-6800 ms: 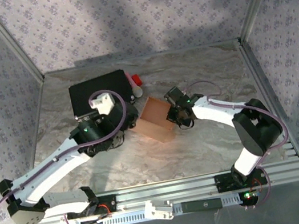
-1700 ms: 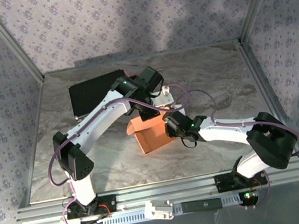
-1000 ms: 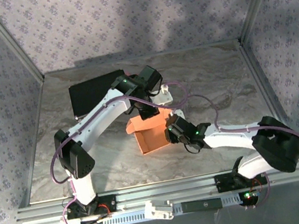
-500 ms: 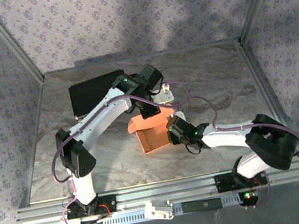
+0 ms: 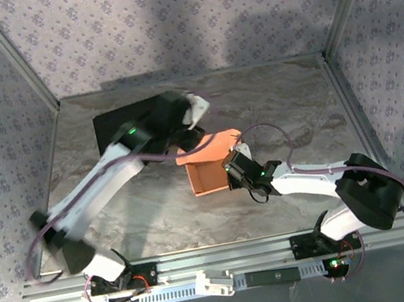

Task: Fold the paper box

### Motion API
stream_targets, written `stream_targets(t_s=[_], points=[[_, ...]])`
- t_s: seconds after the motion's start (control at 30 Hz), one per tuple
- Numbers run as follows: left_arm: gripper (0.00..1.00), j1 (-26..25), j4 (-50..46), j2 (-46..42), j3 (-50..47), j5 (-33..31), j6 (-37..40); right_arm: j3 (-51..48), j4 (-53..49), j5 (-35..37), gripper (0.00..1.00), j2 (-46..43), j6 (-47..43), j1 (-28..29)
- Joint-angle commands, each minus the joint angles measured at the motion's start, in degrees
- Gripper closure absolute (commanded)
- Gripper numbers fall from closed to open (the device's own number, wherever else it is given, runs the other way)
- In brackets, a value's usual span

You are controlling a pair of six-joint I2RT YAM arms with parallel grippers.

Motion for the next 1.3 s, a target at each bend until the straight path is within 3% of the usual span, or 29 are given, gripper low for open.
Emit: stream_targets(t_s=[0.0, 0.13, 0.23, 0.4, 0.53, 0.67, 0.97, 1.13, 1.27], points=[[0.54, -0.3, 11.1, -12.5, -9.0, -0.2, -18.8, 1.8, -3.8, 3.0, 1.00, -2.7, 1.1, 0.3], [0.60, -3.0, 5.6, -20.8, -19.2, -5.4, -25.9, 2.5, -5.5, 4.5, 1.00, -5.6, 0.9, 0.8], [0.64, -3.3, 4.5, -23.1, -28.3, -4.5, -28.1, 3.5, -8.0, 6.0, 1.00, -7.9, 0.9, 1.4], [0.60, -8.4, 14.9, -21.9, -37.1, -4.8, -28.6, 5.2, -10.8, 6.9, 1.00, -9.4, 1.2, 2.5], [0.58, -8.9, 17.1, -16.2, -37.6, -8.0, -31.4, 6.0, -12.7, 8.2, 1.00, -10.2, 1.8, 3.3], [0.56, -10.9, 16.3, -12.0, -36.1, -15.3, -33.8, 6.4, -13.3, 8.4, 1.00, -11.1, 2.0, 3.9], [0.57, -11.1, 26.3, -8.2, -38.2, -14.5, -33.0, 7.6, -13.5, 8.6, 1.00, -11.1, 2.0, 5.5], [0.58, -11.4, 26.2, -8.9, -38.5, -13.8, -33.8, 8.1, -14.0, 8.7, 1.00, -10.6, 2.5, 5.7], [0.57, -11.6, 23.9, -13.7, -39.6, -14.2, -38.8, 8.2, -14.5, 8.7, 1.00, -10.5, 2.8, 5.6]])
